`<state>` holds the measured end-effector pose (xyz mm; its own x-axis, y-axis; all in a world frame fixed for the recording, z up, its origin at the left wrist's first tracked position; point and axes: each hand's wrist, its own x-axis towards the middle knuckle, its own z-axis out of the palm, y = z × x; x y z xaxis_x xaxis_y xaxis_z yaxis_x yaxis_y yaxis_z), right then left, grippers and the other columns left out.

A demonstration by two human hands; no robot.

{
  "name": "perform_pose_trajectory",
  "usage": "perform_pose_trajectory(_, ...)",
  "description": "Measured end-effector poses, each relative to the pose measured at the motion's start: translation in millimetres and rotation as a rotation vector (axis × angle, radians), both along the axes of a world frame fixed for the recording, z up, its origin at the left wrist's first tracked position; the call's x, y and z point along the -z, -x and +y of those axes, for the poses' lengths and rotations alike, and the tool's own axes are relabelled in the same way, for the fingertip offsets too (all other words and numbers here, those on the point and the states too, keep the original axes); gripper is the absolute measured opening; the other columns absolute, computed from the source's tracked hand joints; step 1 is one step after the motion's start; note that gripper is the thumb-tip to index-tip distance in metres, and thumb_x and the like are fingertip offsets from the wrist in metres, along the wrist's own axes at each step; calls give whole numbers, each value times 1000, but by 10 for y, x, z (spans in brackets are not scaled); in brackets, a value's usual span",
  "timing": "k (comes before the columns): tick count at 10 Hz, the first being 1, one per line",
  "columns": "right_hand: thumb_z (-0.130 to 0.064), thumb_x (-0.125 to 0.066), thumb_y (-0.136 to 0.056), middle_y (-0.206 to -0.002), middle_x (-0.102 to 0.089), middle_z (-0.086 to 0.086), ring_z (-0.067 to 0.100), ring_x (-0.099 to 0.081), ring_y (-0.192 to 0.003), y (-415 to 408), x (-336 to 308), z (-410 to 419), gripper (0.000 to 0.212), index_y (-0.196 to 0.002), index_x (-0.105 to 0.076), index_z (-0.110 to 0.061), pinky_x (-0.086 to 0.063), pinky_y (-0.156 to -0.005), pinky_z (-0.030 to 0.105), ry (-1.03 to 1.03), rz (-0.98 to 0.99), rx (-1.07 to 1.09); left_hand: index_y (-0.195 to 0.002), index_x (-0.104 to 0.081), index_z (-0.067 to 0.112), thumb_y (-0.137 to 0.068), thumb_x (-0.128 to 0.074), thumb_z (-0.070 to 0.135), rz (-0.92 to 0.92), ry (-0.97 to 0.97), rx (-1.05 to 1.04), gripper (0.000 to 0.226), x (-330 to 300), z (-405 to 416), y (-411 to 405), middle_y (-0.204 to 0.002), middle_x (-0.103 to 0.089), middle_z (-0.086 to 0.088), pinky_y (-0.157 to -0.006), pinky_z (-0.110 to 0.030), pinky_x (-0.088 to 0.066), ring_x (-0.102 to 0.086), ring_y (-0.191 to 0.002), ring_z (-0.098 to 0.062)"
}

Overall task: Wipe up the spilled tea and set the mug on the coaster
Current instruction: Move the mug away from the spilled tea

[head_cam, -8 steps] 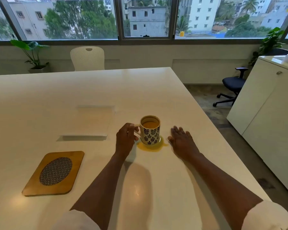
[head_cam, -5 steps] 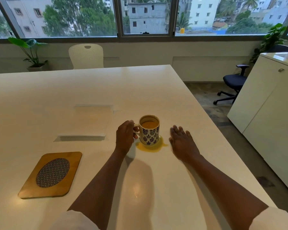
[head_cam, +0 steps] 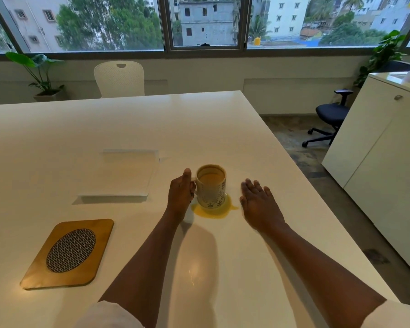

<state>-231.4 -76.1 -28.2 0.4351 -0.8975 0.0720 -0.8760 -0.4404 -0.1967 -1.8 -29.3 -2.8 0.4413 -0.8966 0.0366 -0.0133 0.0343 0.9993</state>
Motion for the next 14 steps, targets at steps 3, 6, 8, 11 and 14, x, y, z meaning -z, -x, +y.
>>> perform_pose_trajectory(3, -35, -20, -105, -164, -13, 3, 21, -9, -152, -7, 3, 5, 54, -155, -16, -15, -8, -122, 41, 17, 14, 9, -59, -39, 20, -101, -41, 44, 51, -57, -4, 48, 41, -48, -27, -47, -37, 11, -41, -20, -24, -27, -43, -5)
perform_pose_trajectory(6, -35, -19, -105, -164, -13, 2, 19, -8, -152, -5, -15, 23, 54, -155, -16, -16, -8, -122, 40, 18, 5, 12, -53, -41, 25, -101, -40, 42, 14, -61, 10, 52, -58, -34, -62, -48, -36, 7, -42, -21, -22, -26, -42, -7)
perform_pose_trajectory(8, -35, -20, -105, -164, -13, 1, 18, -9, -152, -15, -10, 20, 54, -155, -18, -17, -7, -122, 40, 14, -8, 18, -46, -42, 29, -103, -38, 40, -16, -15, 24, 59, -188, -79, -85, -45, -35, 10, -39, -20, -23, -25, -41, -5)
perform_pose_trajectory(11, -35, -21, -104, -164, -15, 0, 18, -10, -152, -27, 14, 9, 54, -155, -18, -18, -8, -121, 39, 22, -20, 32, -56, -41, 18, -104, -38, 40, -37, 11, -6, 53, -258, -284, -126, -43, -38, 11, -38, -19, -25, -29, -38, -4)
perform_pose_trajectory(14, -34, -22, -104, -164, -14, 1, 18, -10, -152, -27, 21, 4, 54, -156, -17, -17, -7, -122, 39, 27, -25, 30, -55, -43, 15, -104, -38, 38, -46, -2, -19, 54, -265, -584, -34, -42, -42, 10, -42, -22, -27, -33, -37, -4)
